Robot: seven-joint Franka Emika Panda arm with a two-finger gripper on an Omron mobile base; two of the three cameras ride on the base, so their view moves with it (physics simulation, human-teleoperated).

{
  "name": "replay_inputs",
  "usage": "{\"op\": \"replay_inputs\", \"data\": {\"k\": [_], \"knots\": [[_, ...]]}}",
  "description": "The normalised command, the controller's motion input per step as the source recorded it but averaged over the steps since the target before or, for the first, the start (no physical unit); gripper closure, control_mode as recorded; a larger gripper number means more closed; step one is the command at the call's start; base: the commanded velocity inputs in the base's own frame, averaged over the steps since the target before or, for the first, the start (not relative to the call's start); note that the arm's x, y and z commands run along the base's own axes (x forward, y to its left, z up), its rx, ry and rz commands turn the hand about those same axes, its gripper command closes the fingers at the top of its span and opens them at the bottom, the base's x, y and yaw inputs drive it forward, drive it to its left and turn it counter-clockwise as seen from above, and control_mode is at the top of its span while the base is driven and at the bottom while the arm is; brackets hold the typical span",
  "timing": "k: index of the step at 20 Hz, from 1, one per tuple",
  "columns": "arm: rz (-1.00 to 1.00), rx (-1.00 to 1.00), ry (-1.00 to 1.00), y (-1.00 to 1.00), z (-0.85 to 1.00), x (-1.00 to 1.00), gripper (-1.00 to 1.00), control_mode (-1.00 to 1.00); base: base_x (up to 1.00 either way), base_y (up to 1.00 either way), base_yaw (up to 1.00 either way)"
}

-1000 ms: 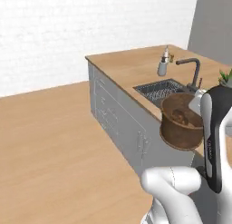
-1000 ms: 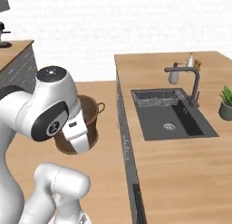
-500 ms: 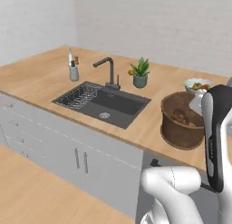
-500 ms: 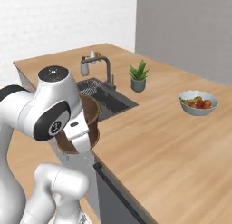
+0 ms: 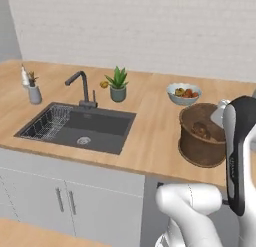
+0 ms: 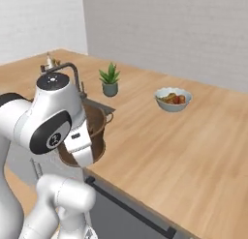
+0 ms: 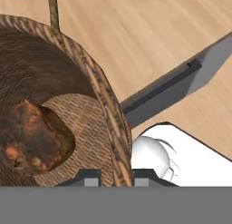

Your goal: Open the cabinet, pick up the bread from the cabinet and place it in the basket. Then move the basket to the dining counter.

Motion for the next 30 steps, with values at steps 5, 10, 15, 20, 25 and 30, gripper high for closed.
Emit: {"op": "replay_inputs", "data": {"k": [5,10,15,20,25,30], "knots": [[0.0,0.0,0.0,0.0,0.0,0.0,1.0,1.0,0.18,0.06,-0.54],[0.0,0.0,0.0,0.0,0.0,0.0,1.0,1.0,0.28,0.03,-0.43],[-0.01,0.0,0.0,0.0,-0.04,0.2,1.0,-1.0,0.47,0.0,-0.13],[0.0,0.0,0.0,-0.15,-0.42,1.0,1.0,-1.0,0.0,0.0,0.0],[0.0,0.0,0.0,-0.23,-0.52,0.78,1.0,-1.0,0.0,0.0,0.0],[0.0,0.0,0.0,-0.12,-0.57,0.78,1.0,-1.0,0.0,0.0,0.0]]}}
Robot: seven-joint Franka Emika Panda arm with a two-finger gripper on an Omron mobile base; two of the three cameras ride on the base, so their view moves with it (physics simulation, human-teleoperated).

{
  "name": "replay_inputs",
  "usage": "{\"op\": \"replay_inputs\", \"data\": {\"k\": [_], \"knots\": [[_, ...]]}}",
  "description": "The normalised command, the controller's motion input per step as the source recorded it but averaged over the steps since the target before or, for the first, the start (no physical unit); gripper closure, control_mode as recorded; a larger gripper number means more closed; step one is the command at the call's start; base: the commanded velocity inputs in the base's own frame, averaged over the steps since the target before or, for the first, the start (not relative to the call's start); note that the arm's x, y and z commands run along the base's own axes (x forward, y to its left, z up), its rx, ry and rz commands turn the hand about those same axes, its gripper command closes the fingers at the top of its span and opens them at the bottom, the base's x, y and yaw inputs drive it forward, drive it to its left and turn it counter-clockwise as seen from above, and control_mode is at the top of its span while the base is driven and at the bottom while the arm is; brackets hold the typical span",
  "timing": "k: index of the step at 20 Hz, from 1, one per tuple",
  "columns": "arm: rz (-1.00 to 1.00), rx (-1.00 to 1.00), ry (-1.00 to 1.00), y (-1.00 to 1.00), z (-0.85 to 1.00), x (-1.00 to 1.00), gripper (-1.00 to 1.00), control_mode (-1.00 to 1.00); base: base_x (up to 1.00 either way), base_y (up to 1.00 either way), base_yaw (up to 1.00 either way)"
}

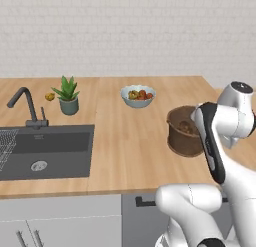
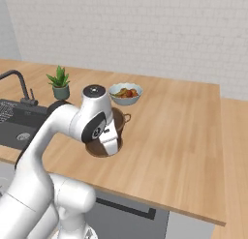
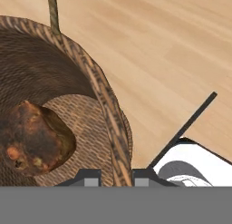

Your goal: Open the cabinet, pick up the bread from the cabinet and place it in the basket. Then move the basket to the dining counter.

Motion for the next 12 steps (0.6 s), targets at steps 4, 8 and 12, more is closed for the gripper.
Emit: {"op": "replay_inputs", "data": {"k": [4,8,12], "knots": [[0.06,0.0,0.0,-0.21,-0.44,0.61,1.0,-1.0,0.0,0.0,0.0],[0.06,0.0,0.0,-0.2,-0.38,0.46,1.0,-1.0,0.0,0.0,0.0],[0.02,0.0,0.0,-0.11,-0.45,0.39,1.0,-1.0,0.0,0.0,0.0]]}}
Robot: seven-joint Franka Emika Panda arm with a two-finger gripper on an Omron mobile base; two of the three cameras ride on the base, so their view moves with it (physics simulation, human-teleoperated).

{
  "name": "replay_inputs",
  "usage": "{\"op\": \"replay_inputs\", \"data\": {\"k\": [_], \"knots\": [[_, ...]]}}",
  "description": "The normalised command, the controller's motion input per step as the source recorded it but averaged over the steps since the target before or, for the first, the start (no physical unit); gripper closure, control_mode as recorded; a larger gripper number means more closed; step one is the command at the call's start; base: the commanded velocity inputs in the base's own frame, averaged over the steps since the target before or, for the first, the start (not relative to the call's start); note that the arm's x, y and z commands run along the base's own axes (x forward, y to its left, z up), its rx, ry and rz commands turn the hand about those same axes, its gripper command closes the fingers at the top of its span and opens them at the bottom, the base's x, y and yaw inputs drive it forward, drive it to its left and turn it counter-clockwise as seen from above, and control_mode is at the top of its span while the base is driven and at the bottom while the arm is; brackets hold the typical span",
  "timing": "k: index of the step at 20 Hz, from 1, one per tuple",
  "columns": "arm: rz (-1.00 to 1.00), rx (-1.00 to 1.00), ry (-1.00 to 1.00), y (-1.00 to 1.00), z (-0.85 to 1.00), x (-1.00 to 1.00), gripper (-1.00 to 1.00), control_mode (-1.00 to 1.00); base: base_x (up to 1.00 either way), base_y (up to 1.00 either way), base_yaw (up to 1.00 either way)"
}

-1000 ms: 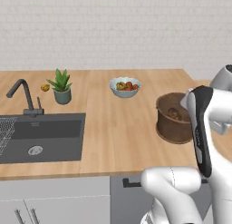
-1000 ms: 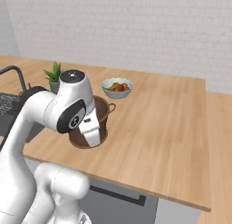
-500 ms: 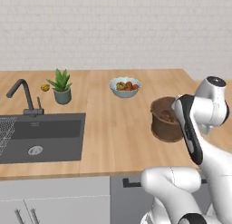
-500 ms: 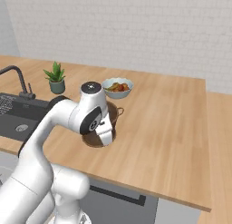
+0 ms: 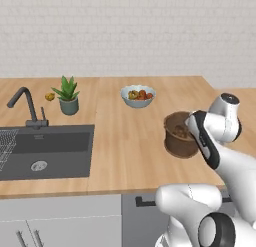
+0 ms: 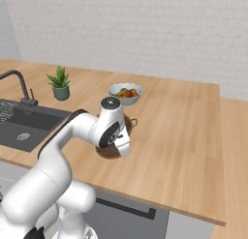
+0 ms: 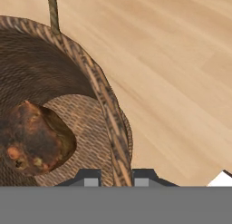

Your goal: Open the cabinet, pick up the bread from the cabinet and place it in the basket. Then move the basket to the dining counter.

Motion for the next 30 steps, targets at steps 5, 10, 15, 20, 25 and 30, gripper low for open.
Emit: {"op": "replay_inputs", "data": {"k": [5,10,15,20,25,30], "knots": [[0.0,0.0,0.0,-0.08,-0.41,0.25,1.0,-1.0,0.0,0.0,0.0],[0.0,0.0,0.0,-0.03,-0.43,0.17,1.0,-1.0,0.0,0.0,0.0],[0.0,0.0,0.0,0.0,-0.47,0.17,1.0,-1.0,0.0,0.0,0.0],[0.0,0.0,0.0,0.0,-0.47,0.17,1.0,-1.0,0.0,0.0,0.0],[0.0,0.0,0.0,0.0,-0.33,0.13,-1.0,-1.0,0.0,0.0,0.0],[0.0,0.0,0.0,0.0,0.11,-0.02,-1.0,-1.0,0.0,0.0,0.0]]}}
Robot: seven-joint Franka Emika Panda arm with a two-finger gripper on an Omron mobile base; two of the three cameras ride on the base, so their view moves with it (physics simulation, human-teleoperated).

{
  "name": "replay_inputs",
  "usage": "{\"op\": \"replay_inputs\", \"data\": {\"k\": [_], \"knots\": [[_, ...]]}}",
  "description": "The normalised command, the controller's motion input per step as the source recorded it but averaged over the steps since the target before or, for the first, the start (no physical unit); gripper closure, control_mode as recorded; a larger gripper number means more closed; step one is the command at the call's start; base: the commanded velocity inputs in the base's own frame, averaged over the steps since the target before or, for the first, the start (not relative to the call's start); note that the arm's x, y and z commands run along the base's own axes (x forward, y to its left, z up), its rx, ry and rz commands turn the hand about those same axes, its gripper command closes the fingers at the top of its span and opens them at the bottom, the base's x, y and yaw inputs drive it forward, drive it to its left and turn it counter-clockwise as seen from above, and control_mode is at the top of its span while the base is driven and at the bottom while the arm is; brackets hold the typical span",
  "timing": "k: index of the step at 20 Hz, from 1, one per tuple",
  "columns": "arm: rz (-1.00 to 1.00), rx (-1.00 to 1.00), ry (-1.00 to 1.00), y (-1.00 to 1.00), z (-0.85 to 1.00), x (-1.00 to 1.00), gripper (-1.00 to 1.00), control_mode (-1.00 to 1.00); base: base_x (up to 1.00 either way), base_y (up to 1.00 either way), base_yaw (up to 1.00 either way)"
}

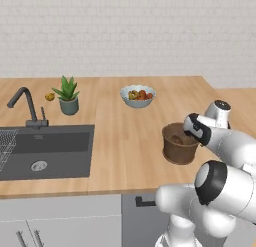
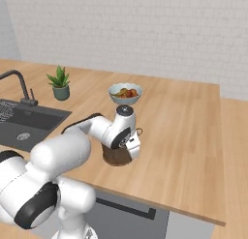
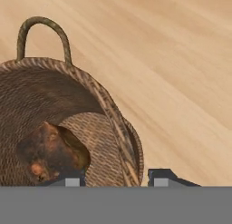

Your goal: Open the cabinet, pick up the bread from the cabinet and place it in the basket. Then move the basket to the dining counter.

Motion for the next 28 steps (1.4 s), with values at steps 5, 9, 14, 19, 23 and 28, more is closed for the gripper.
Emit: {"op": "replay_inputs", "data": {"k": [5,9,14,19,23,28], "knots": [[0.0,0.0,-0.03,0.0,0.35,-0.22,-1.0,-1.0,0.0,0.0,0.0],[0.0,-0.01,-0.02,0.0,0.59,-0.51,-1.0,-1.0,0.0,0.0,0.0],[0.05,-0.06,-0.09,0.02,0.83,-0.81,-1.0,-1.0,0.0,0.0,0.0],[0.07,-0.09,-0.17,0.15,0.81,-0.67,-1.0,-1.0,0.0,0.0,0.0],[0.06,-0.09,-0.2,0.19,0.6,-0.58,-1.0,-1.0,0.0,0.0,0.0],[0.07,-0.04,-0.22,0.08,0.63,-0.63,-1.0,-1.0,0.0,0.0,0.0]]}}
